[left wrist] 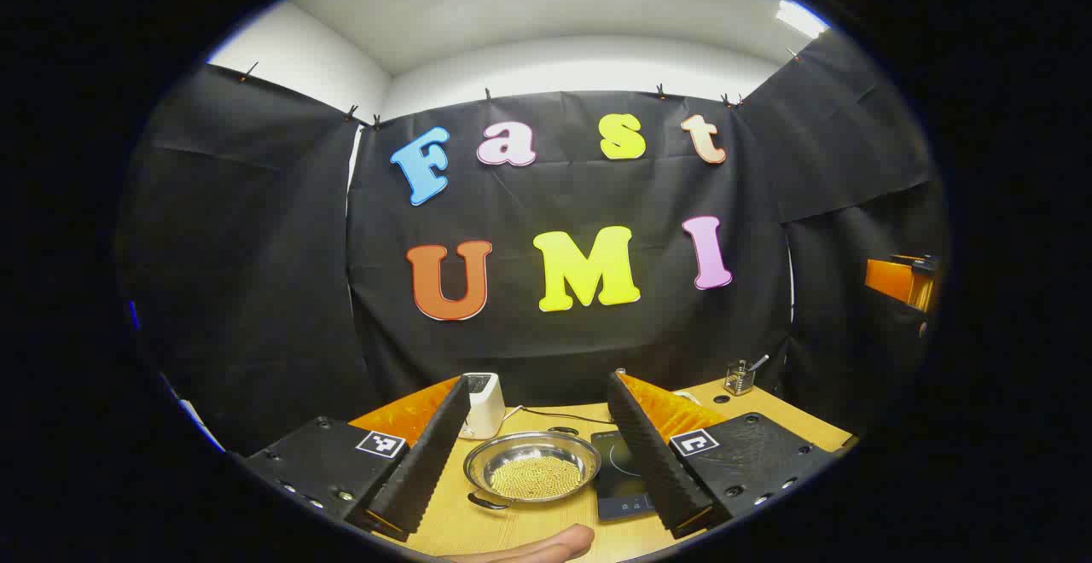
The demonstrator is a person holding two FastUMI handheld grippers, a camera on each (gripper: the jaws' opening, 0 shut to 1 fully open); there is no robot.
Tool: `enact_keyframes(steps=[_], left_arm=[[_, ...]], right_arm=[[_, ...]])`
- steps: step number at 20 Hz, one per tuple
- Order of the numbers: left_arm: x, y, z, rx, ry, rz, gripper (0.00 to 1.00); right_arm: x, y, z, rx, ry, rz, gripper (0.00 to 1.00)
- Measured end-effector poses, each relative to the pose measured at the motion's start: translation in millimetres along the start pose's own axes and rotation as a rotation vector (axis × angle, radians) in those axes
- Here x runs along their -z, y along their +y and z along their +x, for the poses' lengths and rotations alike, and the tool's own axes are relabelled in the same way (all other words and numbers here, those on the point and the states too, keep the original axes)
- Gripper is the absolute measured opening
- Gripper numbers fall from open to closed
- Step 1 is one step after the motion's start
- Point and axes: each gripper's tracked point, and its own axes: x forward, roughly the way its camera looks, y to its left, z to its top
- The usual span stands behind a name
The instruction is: First push the handle of the pot to place it horizontally, then grasp the pot with both hands and set it on the induction cooktop.
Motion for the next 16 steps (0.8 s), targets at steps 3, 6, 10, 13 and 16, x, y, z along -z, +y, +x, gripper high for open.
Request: enact_keyframes(steps=[3, 6, 10, 13, 16], left_arm=[[0, 3, -3, -0.003, 0.000, -0.021, 0.96], [1, 8, -3, -0.003, 0.001, -0.017, 0.96], [3, 18, -1, -0.019, 0.000, -0.045, 0.96], [9, 26, 4, -0.032, 0.008, -0.059, 0.96], [16, 34, 9, -0.038, 0.023, -0.064, 0.97]], right_arm=[[0, 1, -1, -0.007, -0.001, 0.004, 0.96], [-2, 3, -2, -0.013, -0.010, 0.009, 0.96], [0, 11, -2, -0.031, -0.006, 0.009, 0.96], [4, 13, -1, -0.038, -0.003, 0.005, 0.96], [8, 16, 0, -0.045, 0.003, 0.010, 0.96]])
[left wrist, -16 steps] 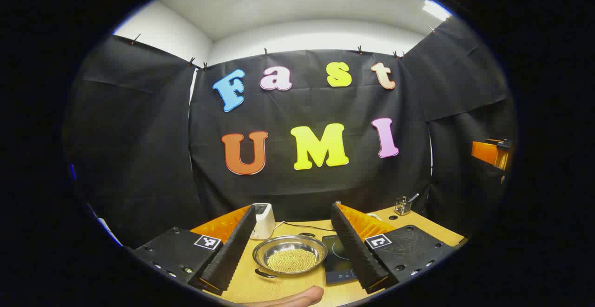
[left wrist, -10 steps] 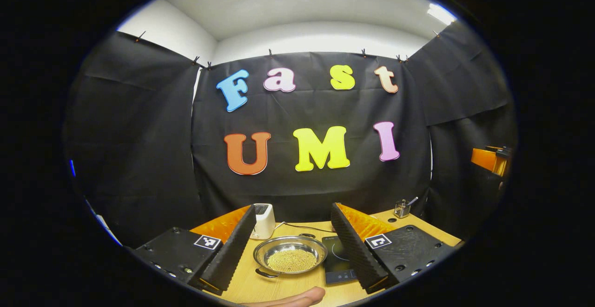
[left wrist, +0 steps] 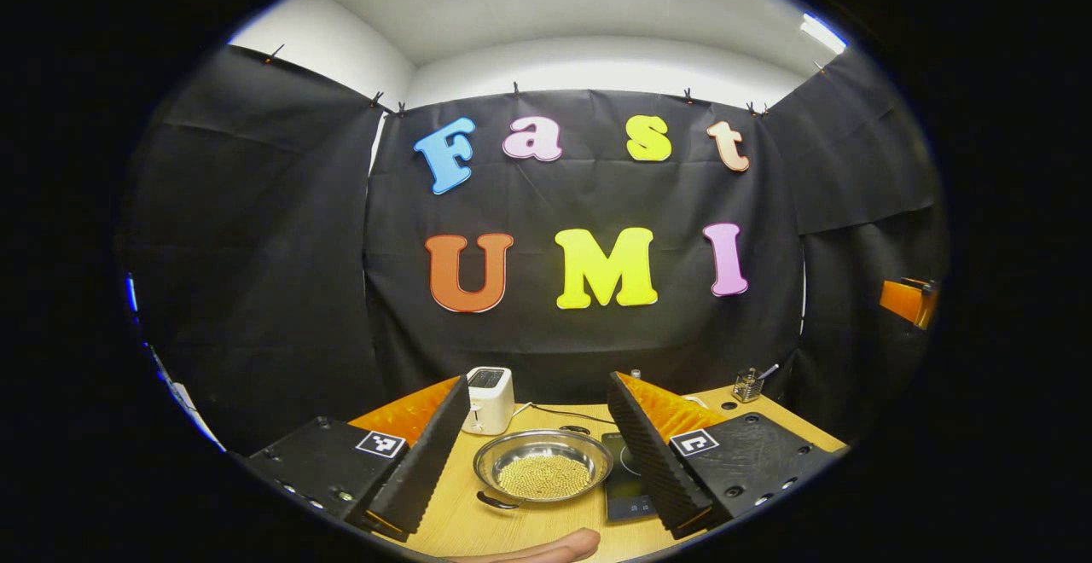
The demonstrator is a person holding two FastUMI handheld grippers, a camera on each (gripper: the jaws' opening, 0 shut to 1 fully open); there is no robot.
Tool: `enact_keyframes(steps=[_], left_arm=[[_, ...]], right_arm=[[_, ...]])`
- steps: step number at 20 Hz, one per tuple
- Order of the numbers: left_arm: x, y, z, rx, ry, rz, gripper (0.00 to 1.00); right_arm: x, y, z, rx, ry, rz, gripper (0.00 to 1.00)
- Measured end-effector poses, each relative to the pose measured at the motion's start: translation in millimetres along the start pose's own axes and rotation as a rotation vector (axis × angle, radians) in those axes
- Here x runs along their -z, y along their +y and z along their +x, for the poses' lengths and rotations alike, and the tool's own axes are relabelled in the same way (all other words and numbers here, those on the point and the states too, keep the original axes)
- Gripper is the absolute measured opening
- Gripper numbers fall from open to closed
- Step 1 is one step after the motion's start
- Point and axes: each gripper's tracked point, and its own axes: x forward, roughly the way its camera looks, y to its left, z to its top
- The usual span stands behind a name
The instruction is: First push the handle of the pot to place it horizontally, then grasp the pot with both hands and set it on the induction cooktop.
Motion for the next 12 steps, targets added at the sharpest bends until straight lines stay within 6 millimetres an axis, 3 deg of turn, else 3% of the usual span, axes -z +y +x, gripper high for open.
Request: enact_keyframes(steps=[5, 7, 9, 10, 12], left_arm=[[13, 0, 19, 0.027, 0.016, -0.034, 0.93], [33, 8, 29, 0.020, 0.067, -0.030, 0.82], [57, -1, 36, 0.065, 0.146, -0.036, 0.76], [70, -3, 39, 0.077, 0.193, -0.050, 0.51], [92, 1, 48, 0.084, 0.255, -0.045, 0.43]], right_arm=[[11, 2, 3, -0.009, 0.017, -0.002, 0.96], [14, 2, 6, -0.012, 0.019, 0.011, 0.96], [19, 0, 8, -0.012, 0.022, 0.023, 0.96], [21, -1, 9, -0.009, 0.026, 0.024, 0.96], [27, -4, 11, -0.007, 0.039, 0.027, 0.96]])
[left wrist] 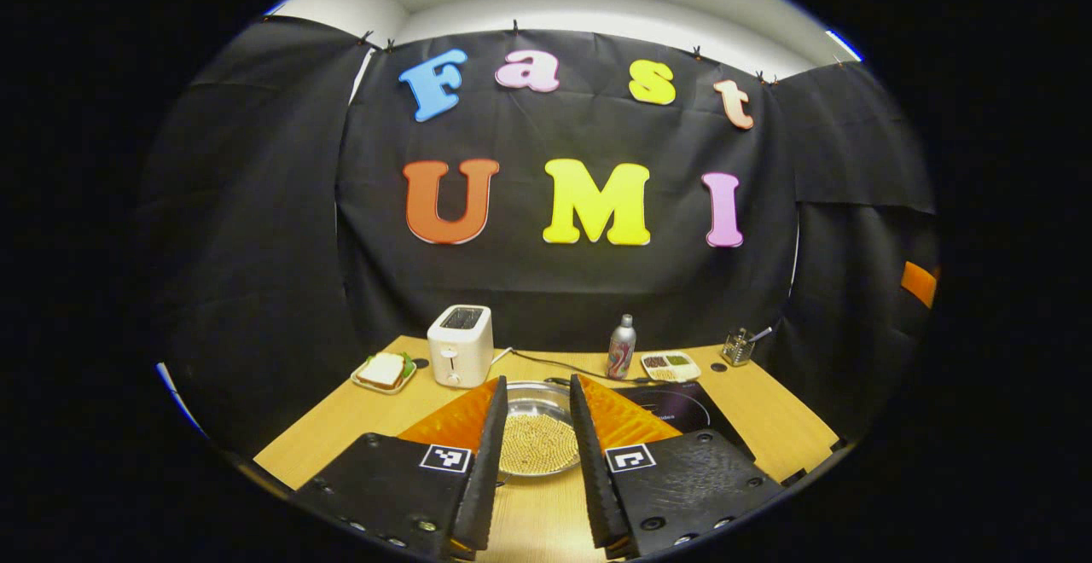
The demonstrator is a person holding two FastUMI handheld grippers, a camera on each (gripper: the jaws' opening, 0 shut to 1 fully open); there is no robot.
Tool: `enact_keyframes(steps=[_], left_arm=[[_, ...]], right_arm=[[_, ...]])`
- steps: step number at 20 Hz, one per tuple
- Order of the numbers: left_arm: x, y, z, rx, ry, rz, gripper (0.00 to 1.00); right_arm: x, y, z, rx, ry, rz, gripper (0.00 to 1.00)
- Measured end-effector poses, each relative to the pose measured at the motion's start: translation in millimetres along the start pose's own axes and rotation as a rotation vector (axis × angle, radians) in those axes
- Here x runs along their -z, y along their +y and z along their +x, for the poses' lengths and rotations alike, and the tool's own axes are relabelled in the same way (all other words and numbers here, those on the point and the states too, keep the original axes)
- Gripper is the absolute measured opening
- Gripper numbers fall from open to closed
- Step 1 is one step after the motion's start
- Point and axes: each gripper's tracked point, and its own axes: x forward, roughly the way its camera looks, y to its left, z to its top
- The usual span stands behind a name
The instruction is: First push the handle of the pot to place it horizontally, then grasp the pot with both hands and set it on the induction cooktop.
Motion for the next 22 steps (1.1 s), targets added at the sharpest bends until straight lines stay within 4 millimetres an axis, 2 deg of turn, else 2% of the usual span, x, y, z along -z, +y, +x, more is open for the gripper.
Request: enact_keyframes(steps=[1, 2, 3, 4, 5, 6, 7, 8, 9, 10, 13, 14, 15, 17, 21, 22], left_arm=[[8, 5, 6, -0.013, 0.028, 0.008, 0.41], [18, 11, 14, -0.023, 0.055, 0.007, 0.22], [28, 14, 20, -0.027, 0.087, -0.006, 0.11], [40, 13, 26, -0.018, 0.126, -0.015, 0.15], [53, 13, 32, -0.003, 0.167, -0.011, 0.01], [61, 17, 29, 0.001, 0.202, -0.020, 0.03], [72, 17, 44, 0.005, 0.234, -0.033, 0.09], [91, 17, 50, 0.016, 0.280, -0.038, 0.00], [104, 21, 54, 0.014, 0.322, -0.035, 0.00], [117, 25, 57, 0.010, 0.368, -0.030, 0.00], [148, 30, 68, 0.002, 0.467, -0.040, 0.00], [157, 31, 69, -0.001, 0.496, -0.040, 0.10], [165, 30, 69, 0.003, 0.520, -0.037, 0.00], [181, 29, 71, 0.012, 0.562, -0.023, 0.00], [206, 15, 74, 0.049, 0.631, -0.007, 0.00], [212, 11, 78, 0.060, 0.644, -0.004, 0.00]], right_arm=[[3, -1, 1, 0.000, 0.007, 0.004, 0.96], [5, -1, 1, -0.001, 0.013, 0.008, 0.96], [6, -1, 2, -0.002, 0.016, 0.009, 0.96], [5, -2, 2, -0.006, 0.009, 0.001, 1.00], [4, -1, 2, -0.005, -0.005, -0.012, 0.96], [5, 0, 2, -0.007, -0.010, -0.034, 1.00], [10, 2, 0, -0.013, -0.009, -0.057, 0.96], [13, 4, 0, -0.019, -0.003, -0.072, 0.96], [17, 6, 0, -0.027, 0.003, -0.079, 1.00], [20, 9, 0, -0.036, 0.014, -0.082, 0.96], [30, 11, 1, -0.057, 0.036, -0.076, 1.00], [31, 11, 1, -0.059, 0.038, -0.077, 1.00], [32, 9, 2, -0.058, 0.040, -0.080, 1.00], [35, 6, 3, -0.056, 0.042, -0.089, 0.96], [39, 1, 7, -0.043, 0.049, -0.090, 1.00], [39, -2, 8, -0.032, 0.049, -0.096, 0.96]])
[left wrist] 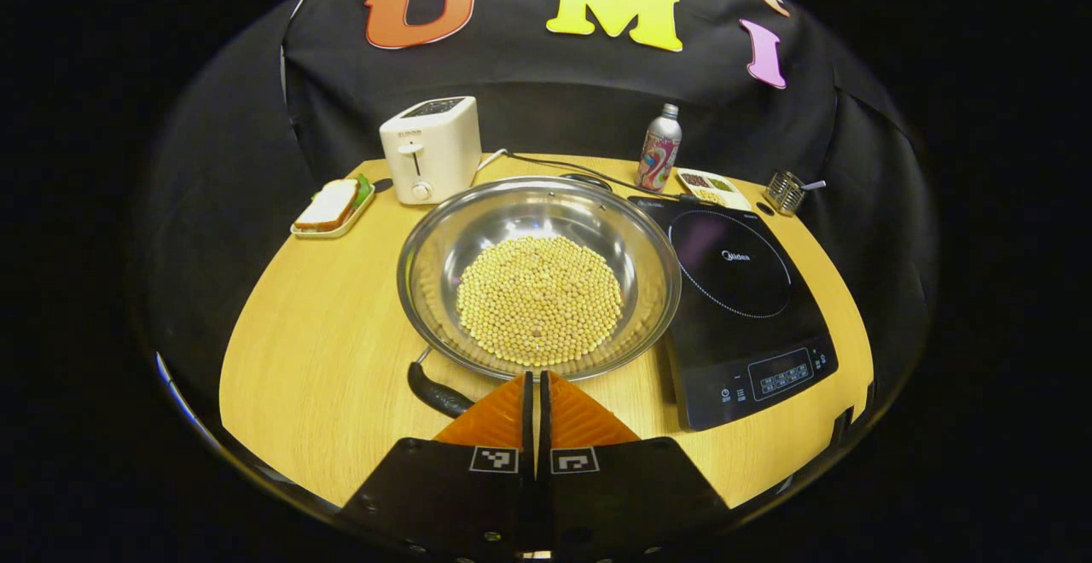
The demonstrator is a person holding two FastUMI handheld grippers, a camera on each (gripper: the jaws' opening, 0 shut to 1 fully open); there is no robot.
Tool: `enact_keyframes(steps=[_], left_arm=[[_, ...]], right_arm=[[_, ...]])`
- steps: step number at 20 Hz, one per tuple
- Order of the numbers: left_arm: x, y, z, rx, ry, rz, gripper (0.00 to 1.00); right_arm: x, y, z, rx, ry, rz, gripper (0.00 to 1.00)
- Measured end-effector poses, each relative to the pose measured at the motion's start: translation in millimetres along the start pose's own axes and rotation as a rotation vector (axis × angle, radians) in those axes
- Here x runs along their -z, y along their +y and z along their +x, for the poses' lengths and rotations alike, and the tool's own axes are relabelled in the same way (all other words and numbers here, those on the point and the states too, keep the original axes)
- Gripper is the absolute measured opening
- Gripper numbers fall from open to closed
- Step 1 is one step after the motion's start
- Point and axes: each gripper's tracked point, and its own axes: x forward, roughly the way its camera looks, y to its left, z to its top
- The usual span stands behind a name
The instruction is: First push the handle of the pot to place it horizontally, then grasp the pot with both hands and set it on the induction cooktop.
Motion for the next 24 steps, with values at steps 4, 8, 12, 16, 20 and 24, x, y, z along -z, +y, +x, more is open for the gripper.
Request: enact_keyframes(steps=[4, 8, 12, 16, 20, 24], left_arm=[[10, 1, 7, -0.009, 0.031, 0.017, 0.00], [15, 10, 8, -0.011, 0.055, -0.003, 0.10], [21, 16, 8, 0.003, 0.076, -0.039, 0.00], [17, 29, 10, -0.007, 0.069, -0.043, 0.00], [16, 43, 12, -0.019, 0.070, -0.049, 0.00], [14, 60, 19, -0.056, 0.061, -0.050, 0.00]], right_arm=[[5, -4, 1, 0.020, 0.004, -0.022, 0.96], [7, -6, 5, 0.023, 0.009, -0.014, 0.96], [10, -4, 7, 0.020, 0.012, -0.006, 0.96], [14, 0, 9, 0.012, 0.015, -0.010, 1.00], [16, 0, 15, 0.010, 0.021, -0.010, 1.00], [19, 3, 23, 0.003, 0.039, 0.006, 1.00]])
